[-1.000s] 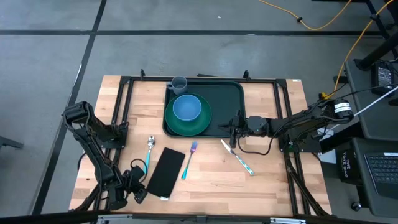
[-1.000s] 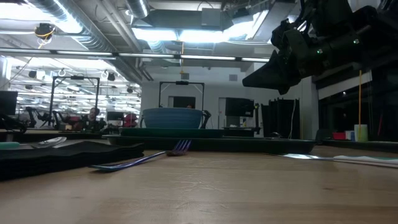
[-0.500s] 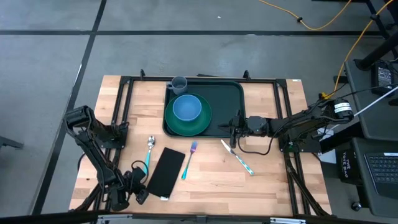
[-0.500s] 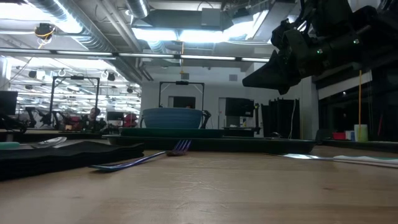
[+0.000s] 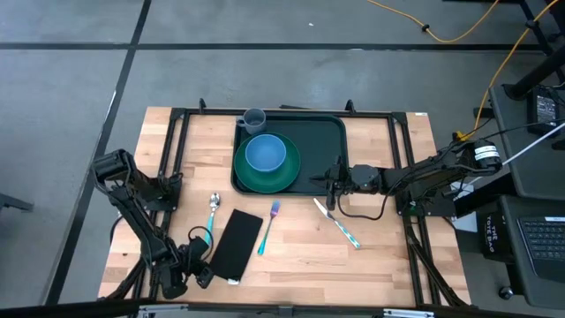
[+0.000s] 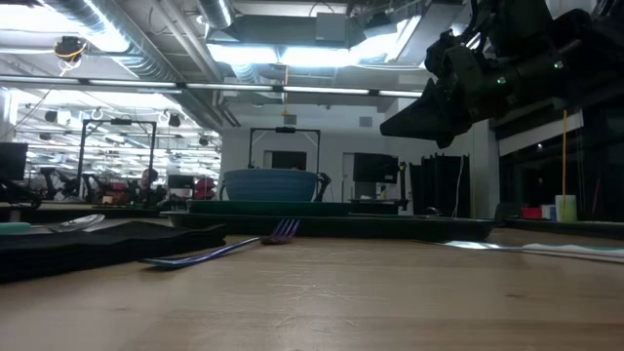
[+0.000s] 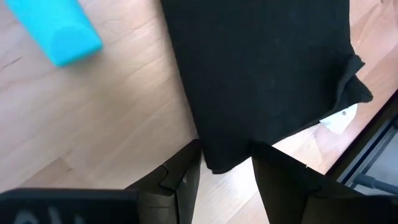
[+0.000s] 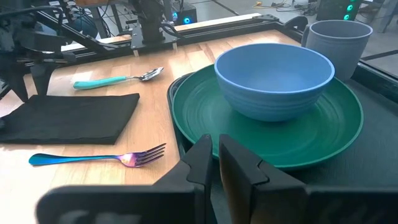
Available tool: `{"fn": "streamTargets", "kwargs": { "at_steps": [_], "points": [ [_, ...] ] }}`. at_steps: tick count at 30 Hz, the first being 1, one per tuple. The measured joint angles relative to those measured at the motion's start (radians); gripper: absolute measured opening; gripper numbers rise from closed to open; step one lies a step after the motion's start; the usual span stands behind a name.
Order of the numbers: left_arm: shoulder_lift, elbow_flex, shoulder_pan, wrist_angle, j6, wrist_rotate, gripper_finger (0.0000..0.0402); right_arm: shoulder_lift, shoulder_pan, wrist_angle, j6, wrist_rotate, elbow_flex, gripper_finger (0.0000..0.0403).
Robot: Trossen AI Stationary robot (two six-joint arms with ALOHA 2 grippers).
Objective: Set up tray
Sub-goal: Put the black table napkin on the black serving tray to the top right of the green plate
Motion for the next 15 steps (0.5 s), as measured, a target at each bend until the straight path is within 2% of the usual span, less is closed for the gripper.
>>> {"fn": "streamTargets", "kwargs": {
  "at_steps": [10,15],
  "points": [
    [0.001,0.000,0.032,0.023,0.096,0.033,0.0136,0.000,0.000,0.000,-0.001,0.000,0.000,0.0036],
    [0.002,-0.001,0.032,0.023,0.112,0.026,0.0109,0.000,0.000,0.000,-0.001,0.000,0.000,0.0036]
  ]
}}
